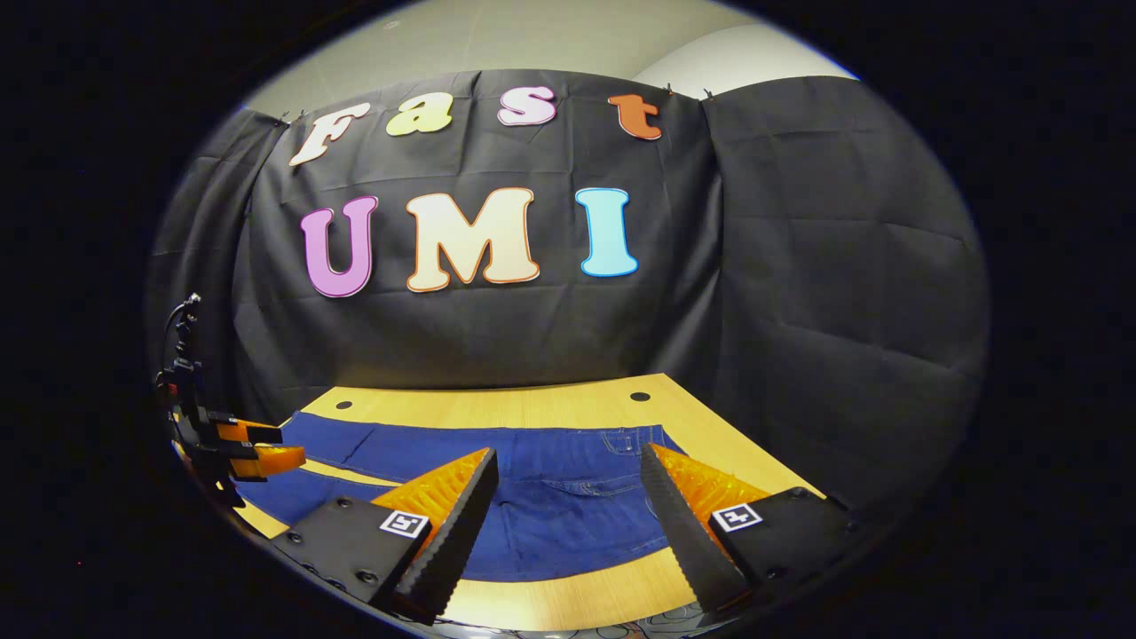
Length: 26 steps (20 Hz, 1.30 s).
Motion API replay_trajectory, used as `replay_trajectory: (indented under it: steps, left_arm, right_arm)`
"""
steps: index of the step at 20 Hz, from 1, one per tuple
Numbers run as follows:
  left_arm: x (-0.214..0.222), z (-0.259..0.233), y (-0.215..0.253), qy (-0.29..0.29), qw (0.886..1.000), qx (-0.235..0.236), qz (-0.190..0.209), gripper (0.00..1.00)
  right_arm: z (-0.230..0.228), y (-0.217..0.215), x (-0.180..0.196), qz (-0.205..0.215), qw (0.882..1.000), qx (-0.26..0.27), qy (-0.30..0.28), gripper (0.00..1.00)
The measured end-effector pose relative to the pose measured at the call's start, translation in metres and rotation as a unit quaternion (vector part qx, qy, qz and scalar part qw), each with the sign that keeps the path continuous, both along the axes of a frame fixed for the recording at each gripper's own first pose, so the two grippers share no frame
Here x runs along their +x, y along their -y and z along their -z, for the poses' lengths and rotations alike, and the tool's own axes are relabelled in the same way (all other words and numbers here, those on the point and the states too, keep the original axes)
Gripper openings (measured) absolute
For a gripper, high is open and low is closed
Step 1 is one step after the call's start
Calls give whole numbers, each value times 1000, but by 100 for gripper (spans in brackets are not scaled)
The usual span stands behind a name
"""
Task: Grasp the waist and the cuffs of the jeans and fold them to make the two legs overlap; first hold the waist and fold one-third of the jeans toward the cuffs, then hold the cuffs and fold the remaining one-third in the same direction to finish folding.
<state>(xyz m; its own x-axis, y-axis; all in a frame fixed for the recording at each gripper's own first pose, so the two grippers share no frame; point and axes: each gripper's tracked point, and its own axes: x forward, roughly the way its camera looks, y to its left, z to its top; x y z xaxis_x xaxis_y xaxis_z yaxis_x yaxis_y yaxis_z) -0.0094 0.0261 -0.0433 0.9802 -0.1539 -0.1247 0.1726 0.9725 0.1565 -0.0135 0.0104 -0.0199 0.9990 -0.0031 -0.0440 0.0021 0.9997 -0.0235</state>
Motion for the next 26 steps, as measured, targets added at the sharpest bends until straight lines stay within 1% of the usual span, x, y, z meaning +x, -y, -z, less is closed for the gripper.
replay_trajectory:
  steps: [2, 3, 6, 8, 9, 10, 12, 13, 15, 17, 18, 19, 20, 22, 25, 26]
  left_arm:
    - [-6, 5, -16, -6, 999, 35, 9, 96]
    - [-8, 7, -24, -10, 999, 47, 14, 96]
    - [-19, 20, -40, -36, 995, 85, 32, 95]
    - [-27, 36, -48, -65, 990, 113, 50, 96]
    - [-31, 45, -52, -83, 986, 129, 61, 96]
    - [-37, 55, -54, -102, 981, 145, 78, 96]
    - [-50, 81, -62, -145, 967, 182, 106, 96]
    - [-56, 92, -68, -164, 958, 203, 116, 97]
    - [-68, 113, -79, -200, 941, 238, 136, 96]
    - [-76, 132, -89, -231, 926, 258, 148, 96]
    - [-79, 139, -94, -245, 920, 265, 152, 96]
    - [-82, 148, -99, -262, 912, 274, 155, 100]
    - [-84, 154, -106, -276, 905, 282, 158, 96]
    - [-88, 167, -121, -310, 890, 294, 159, 96]
    - [-87, 177, -129, -342, 880, 288, 160, 95]
    - [-87, 178, -131, -351, 877, 287, 159, 95]
  right_arm:
    - [7, -6, 0, -6, 1000, -2, -8, 98]
    - [11, -11, 0, -10, 1000, -2, -13, 100]
    - [19, -22, 0, -23, 999, 1, -23, 100]
    - [25, -29, 2, -30, 999, 2, -31, 100]
    - [28, -33, 3, -34, 999, 1, -35, 98]
    - [31, -36, 3, -37, 999, 0, -39, 100]
    - [37, -44, 5, -47, 998, -2, -47, 98]
    - [40, -47, 5, -51, 997, -3, -51, 100]
    - [46, -53, 6, -58, 997, -4, -59, 100]
    - [52, -56, 7, -63, 996, -5, -66, 100]
    - [55, -57, 8, -64, 995, -4, -71, 100]
    - [60, -57, 8, -65, 995, -3, -76, 100]
    - [62, -57, 9, -65, 995, -2, -80, 100]
    - [68, -57, 10, -64, 994, -6, -86, 100]
    - [78, -54, 12, -63, 993, -18, -101, 100]
    - [80, -54, 14, -63, 992, -19, -104, 98]
